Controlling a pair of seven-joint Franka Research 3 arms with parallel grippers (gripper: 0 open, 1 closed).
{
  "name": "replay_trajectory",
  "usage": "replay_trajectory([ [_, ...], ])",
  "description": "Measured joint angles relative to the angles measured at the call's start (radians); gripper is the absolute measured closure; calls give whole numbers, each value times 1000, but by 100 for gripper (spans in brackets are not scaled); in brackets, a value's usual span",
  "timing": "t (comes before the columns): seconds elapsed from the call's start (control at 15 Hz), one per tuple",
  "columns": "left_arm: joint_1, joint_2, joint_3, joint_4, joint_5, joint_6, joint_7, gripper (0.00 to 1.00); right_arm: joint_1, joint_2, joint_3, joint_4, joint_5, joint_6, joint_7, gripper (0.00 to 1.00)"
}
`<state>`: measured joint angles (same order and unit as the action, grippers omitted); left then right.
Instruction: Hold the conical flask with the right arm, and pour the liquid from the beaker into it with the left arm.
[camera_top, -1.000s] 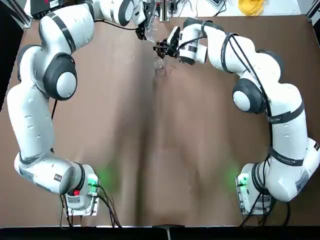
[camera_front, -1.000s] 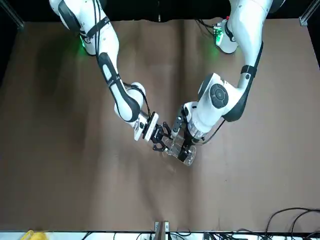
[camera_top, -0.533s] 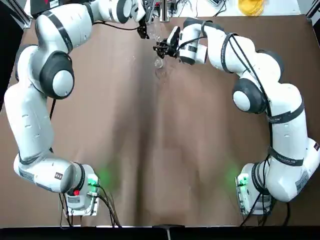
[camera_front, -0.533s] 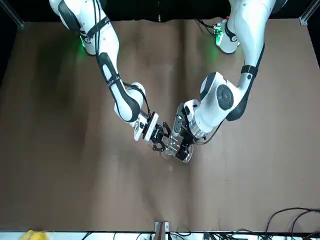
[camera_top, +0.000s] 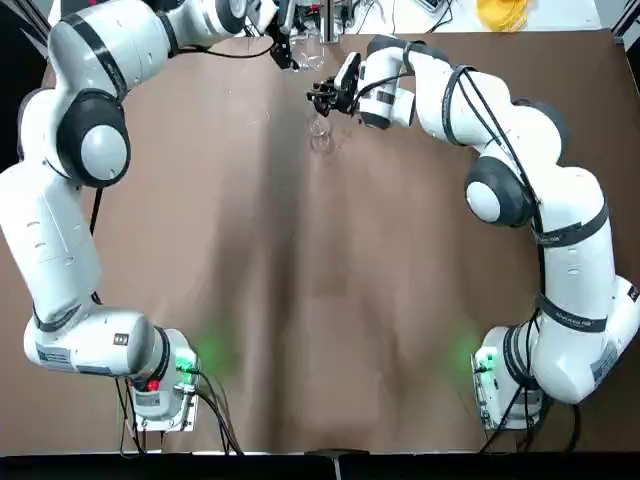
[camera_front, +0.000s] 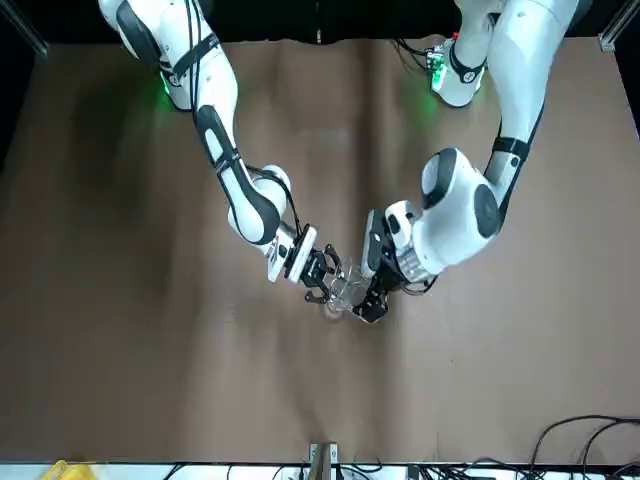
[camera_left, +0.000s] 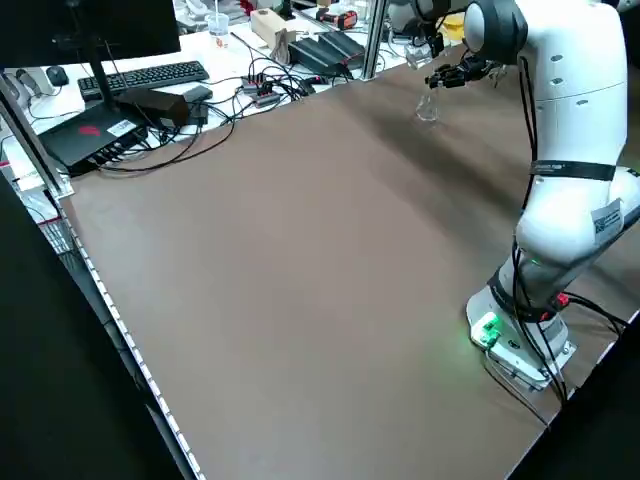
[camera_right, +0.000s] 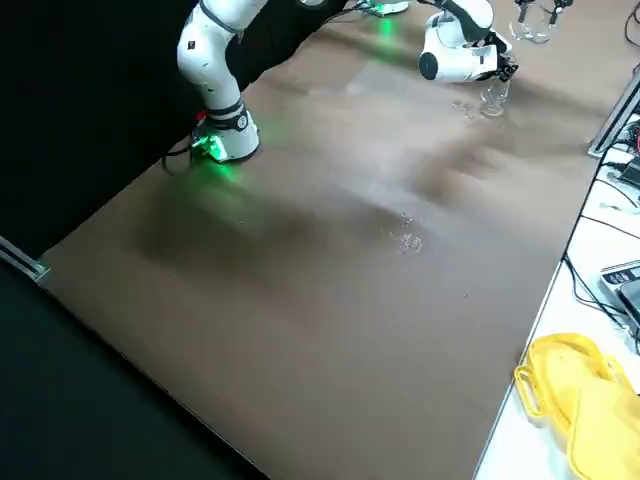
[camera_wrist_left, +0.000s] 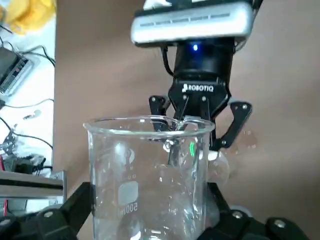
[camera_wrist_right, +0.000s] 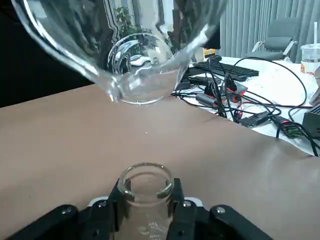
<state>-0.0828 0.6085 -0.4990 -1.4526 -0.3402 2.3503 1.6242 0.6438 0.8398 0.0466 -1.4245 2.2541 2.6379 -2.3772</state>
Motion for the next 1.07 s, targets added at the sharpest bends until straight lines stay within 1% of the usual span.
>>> replay_trajectory([
  [0.27, 46, 17, -2, -4, -316, 0, 179, 4, -18, 0, -6, 2, 3, 0, 0, 61],
  [0.4, 70, 26, -3, -4, -454, -1, 258, 4, -48, 0, -10, -2, 3, 1, 1, 61],
  [0.6, 108, 44, -4, -7, -577, -28, 328, 4, -124, 0, -13, -22, -1, -26, -6, 61],
  [0.8, 148, 78, -3, -11, -709, -62, 384, 4, -193, 0, -14, -34, -15, -44, -14, 61],
  [0.93, 172, 111, -3, -13, -787, -102, 428, 4, -217, 0, -14, -35, -16, -47, -14, 61],
  [1.07, 193, 147, -3, -15, -856, -139, 478, 4, -221, 0, -13, -35, -17, -46, -13, 61],
])
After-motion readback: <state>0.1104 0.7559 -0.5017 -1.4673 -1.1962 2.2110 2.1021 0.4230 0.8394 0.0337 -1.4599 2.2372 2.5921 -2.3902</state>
